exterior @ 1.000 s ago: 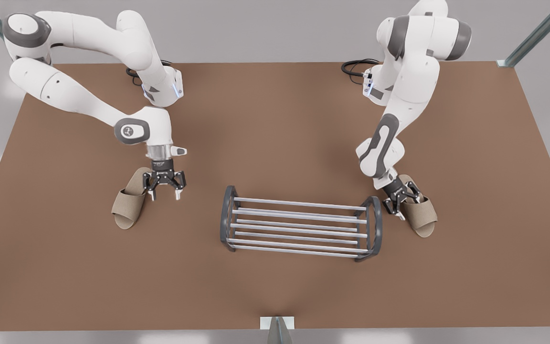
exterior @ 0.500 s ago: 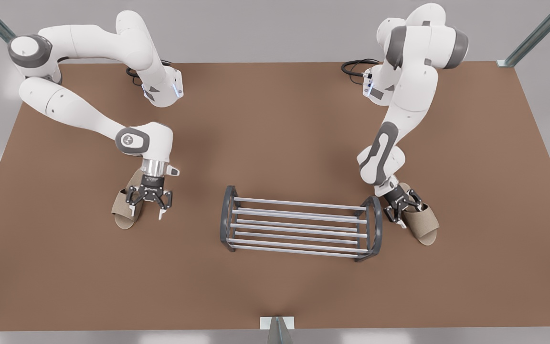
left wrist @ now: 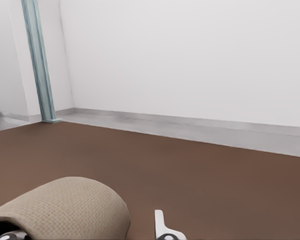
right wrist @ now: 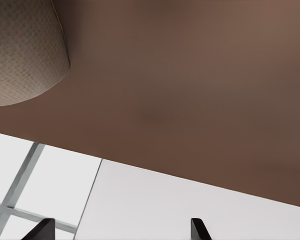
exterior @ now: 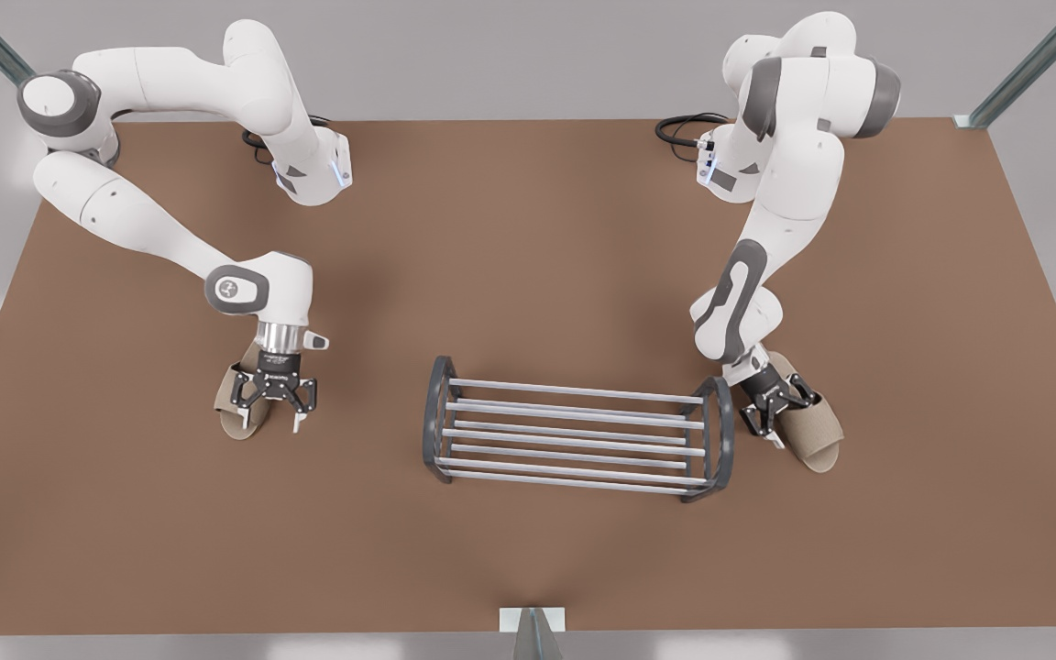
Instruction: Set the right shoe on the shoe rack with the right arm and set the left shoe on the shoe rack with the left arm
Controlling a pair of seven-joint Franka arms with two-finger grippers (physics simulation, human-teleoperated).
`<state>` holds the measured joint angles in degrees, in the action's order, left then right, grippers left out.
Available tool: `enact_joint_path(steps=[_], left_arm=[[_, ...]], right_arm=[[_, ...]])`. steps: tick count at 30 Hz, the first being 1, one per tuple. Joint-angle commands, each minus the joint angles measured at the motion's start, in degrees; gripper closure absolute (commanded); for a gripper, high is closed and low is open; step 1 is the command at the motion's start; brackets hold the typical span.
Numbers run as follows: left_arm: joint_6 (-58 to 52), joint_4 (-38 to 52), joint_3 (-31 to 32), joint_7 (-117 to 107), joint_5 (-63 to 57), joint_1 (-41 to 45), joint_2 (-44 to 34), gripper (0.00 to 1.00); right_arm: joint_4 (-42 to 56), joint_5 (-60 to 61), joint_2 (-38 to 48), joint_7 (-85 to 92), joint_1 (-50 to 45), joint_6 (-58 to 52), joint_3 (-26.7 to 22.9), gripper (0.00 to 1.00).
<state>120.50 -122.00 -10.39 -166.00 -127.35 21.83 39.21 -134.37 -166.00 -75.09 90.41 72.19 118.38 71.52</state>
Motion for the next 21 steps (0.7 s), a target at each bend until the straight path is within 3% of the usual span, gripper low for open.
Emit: enact_joint_path(steps=[1, 3, 5, 7, 9, 12, 13, 16, 21], left_arm=[[0.0, 0.0, -0.2, -50.2, 0.0, 0.1, -0.2, 0.07], [-0.1, 0.0, -0.2, -50.3, 0.0, 0.1, -0.5, 0.28], [-0.1, 0.0, -0.2, -50.2, 0.1, 0.1, -0.6, 0.30], [-0.1, -0.1, -0.2, -50.2, 0.1, 0.1, -1.2, 0.38], [0.0, -0.1, -0.3, -50.2, 0.1, 0.1, -1.8, 0.49], [0.6, -0.1, -0.6, -50.3, 0.1, 0.1, -2.3, 0.79], [0.9, -0.1, -0.5, -50.3, 0.1, 0.1, -2.7, 0.79], [4.7, -0.2, -0.7, -50.2, 0.1, 0.1, -5.4, 0.79], [22.6, -0.3, -6.9, -44.5, -0.1, 0.2, -19.2, 0.79]], right_arm=[[-0.1, -2.8, -0.2, 8.1, -0.4, 1.5, 0.6, 0.00], [-0.1, -2.8, -0.7, 22.7, -0.4, 4.1, 1.3, 0.00], [-0.1, -2.8, -0.7, 29.2, -0.4, 5.3, 1.3, 0.00], [-0.1, -2.8, -0.7, 31.0, -0.3, 5.3, 1.3, 0.00], [-0.1, -2.8, -1.2, 19.9, 0.6, 5.2, 1.3, 0.00], [-0.6, -2.7, -1.2, 0.2, 1.8, 5.2, 1.0, 0.00], [-0.6, -2.6, -1.1, -7.7, 2.2, 4.7, 0.8, 0.00], [-0.9, -2.2, -1.1, -9.4, 2.2, 5.1, 0.6, 0.00], [-1.0, -2.2, -1.1, -15.5, 2.3, 6.4, 0.6, 0.00]])
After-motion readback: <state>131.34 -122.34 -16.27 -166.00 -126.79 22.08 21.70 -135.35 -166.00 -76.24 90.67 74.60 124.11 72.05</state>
